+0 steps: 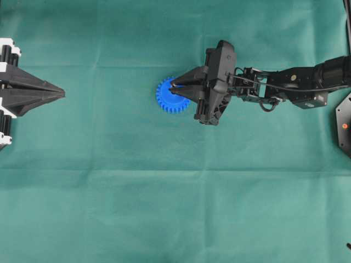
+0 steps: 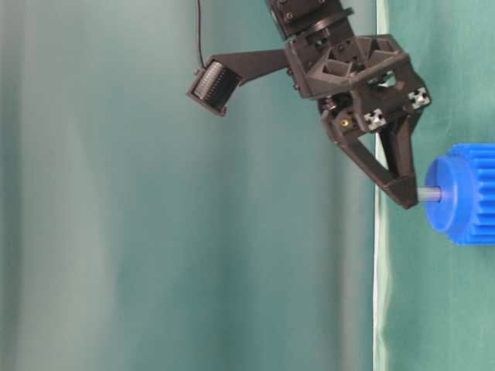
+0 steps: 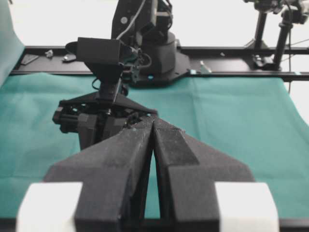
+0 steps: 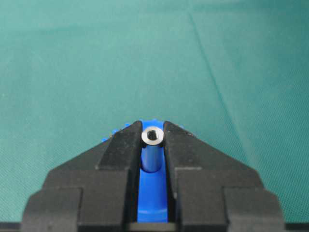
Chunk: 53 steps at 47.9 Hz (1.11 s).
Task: Insert the shaft placed at a random location into the center hole of the medium gear at another random location.
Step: 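Align the held shaft over the gear's center hole and lower it in, then open the right gripper and raise it off the inserted shaft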
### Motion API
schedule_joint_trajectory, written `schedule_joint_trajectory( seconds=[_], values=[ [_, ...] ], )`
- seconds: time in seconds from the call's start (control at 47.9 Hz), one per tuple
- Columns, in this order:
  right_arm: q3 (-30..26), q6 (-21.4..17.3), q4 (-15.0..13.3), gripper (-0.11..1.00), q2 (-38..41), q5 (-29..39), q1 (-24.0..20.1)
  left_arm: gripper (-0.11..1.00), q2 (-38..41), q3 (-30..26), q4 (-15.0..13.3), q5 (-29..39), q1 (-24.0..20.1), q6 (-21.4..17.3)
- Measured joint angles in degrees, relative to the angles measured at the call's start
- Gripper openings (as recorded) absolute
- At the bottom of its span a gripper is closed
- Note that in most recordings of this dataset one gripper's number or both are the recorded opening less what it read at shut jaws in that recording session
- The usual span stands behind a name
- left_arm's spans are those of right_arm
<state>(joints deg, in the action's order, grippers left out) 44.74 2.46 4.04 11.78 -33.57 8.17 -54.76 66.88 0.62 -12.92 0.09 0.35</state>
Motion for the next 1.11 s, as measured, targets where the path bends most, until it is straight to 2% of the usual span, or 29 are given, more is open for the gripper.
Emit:
schedule_joint_trajectory(
  seconds=[0.689, 0.731, 0.898, 0.981, 1.023, 1.106],
  values=[
    [-0.5, -0.1, 0.0, 0.15, 1.4, 1.6, -0.1, 0.0, 0.0, 0.0, 0.1, 0.0, 0.1, 0.0],
    [-0.5, -0.1, 0.0, 0.21, 1.5, 1.6, 0.0, 0.0, 0.0, 0.0, 0.0, 0.0, 0.1, 0.0],
    [-1.1, -0.1, 0.1, 0.72, 1.5, 1.8, 0.0, 0.0, 0.0, 0.0, 0.0, 0.0, 0.1, 0.0],
    [-1.2, -0.1, 0.1, 0.9, 1.5, 2.1, 0.0, 0.0, 0.0, 0.0, 0.1, 0.0, 0.1, 0.0],
    [-1.3, -0.1, 0.1, 0.91, 1.5, 2.3, 0.1, 0.0, 0.0, 0.0, 0.0, 0.0, 0.1, 0.0],
    [-1.3, -0.1, 0.1, 0.83, 1.4, 2.6, 0.0, 0.0, 0.0, 0.0, 0.0, 0.0, 0.1, 0.0]
  ],
)
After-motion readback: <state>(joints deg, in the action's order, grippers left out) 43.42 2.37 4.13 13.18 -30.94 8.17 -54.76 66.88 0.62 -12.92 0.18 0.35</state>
